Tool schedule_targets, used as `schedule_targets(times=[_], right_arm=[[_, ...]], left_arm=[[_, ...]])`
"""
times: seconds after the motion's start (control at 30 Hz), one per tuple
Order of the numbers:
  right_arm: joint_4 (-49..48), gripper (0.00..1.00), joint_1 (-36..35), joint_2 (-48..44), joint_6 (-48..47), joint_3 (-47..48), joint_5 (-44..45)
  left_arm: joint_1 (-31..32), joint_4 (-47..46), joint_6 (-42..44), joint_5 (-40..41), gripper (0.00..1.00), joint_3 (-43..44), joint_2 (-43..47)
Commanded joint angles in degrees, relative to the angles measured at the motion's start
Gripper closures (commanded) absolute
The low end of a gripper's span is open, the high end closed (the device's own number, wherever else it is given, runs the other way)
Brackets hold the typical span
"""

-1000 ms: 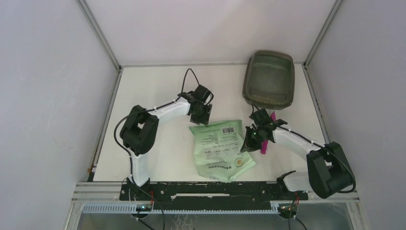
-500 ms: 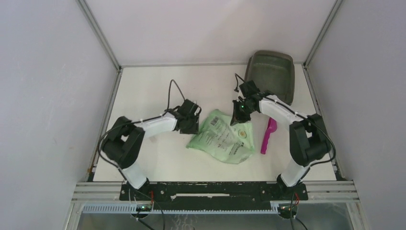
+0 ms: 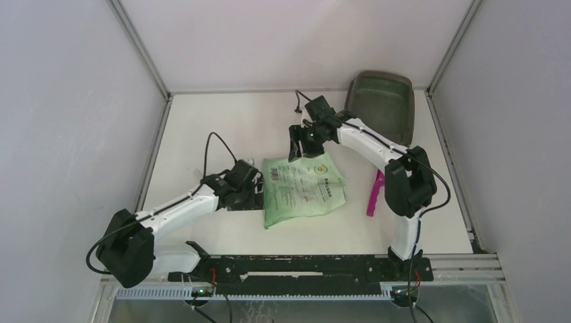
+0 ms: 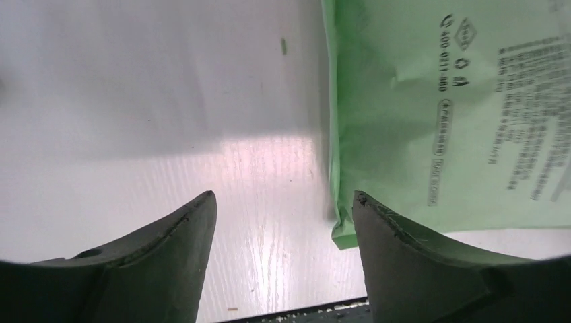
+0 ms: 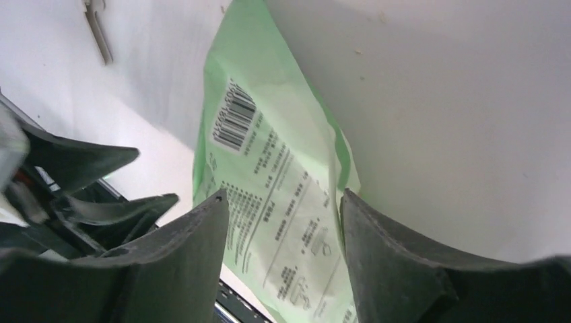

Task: Fill the litter box with clean litter
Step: Adjust the cat litter bag at the center of the board.

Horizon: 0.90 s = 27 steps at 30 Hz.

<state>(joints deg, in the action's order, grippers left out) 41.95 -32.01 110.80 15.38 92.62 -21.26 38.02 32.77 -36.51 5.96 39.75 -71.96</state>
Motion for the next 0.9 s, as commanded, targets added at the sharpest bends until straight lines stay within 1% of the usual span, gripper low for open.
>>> schedule_targets(times=[0.0, 0.03, 0.1, 0.23, 0.37, 0.47, 0.63, 0.73, 0.87], right_arm=[[-1.12, 0.27, 3.81, -12.07, 3.94, -7.21, 2.57], [-1.7, 0.24, 4.93, -15.04, 4.76, -9.5, 3.02], [-2.17, 0.21, 7.3, -21.2, 5.48, -13.19, 2.52], [-0.12, 0.2, 11.9, -28.47, 5.68, -19.98, 0.61], [-1.46, 0.2, 14.95, -34.46, 7.58, -29.63, -2.36], [-4.19, 0.2, 16.14, -39.44, 9.55, -38.58, -4.55], [-8.1, 0.2, 17.11, -47.42, 14.41, -49.75, -6.82], [-9.56, 0.2, 17.6, -52.46, 17.36, -54.34, -5.37], [-10.98, 0.2, 17.83, -54.15, 19.37, -57.52, -6.39]], left_arm=[[-0.09, 7.67, 1.88, 3.53, 0.21, 8.96, 2.08], [-0.21, 8.64, 2.27, 3.74, 0.21, 10.66, 1.79], [-0.26, 9.82, 2.77, 3.79, 0.2, 13.59, 1.61], [-0.31, 11.31, 3.21, 3.28, 0.2, 17.47, 1.75], [-0.4, 12.88, 4.03, 3.78, 0.19, 19.97, 1.36], [-0.44, 13.29, 4.32, 3.68, 0.18, 20.9, 0.88], [-0.49, 13.5, 4.6, 3.25, 0.17, 22.15, -0.27], [-0.47, 13.45, 4.78, 3.37, 0.17, 22.43, -0.64], [-0.55, 13.23, 5.03, 3.23, 0.17, 22.57, -1.28]])
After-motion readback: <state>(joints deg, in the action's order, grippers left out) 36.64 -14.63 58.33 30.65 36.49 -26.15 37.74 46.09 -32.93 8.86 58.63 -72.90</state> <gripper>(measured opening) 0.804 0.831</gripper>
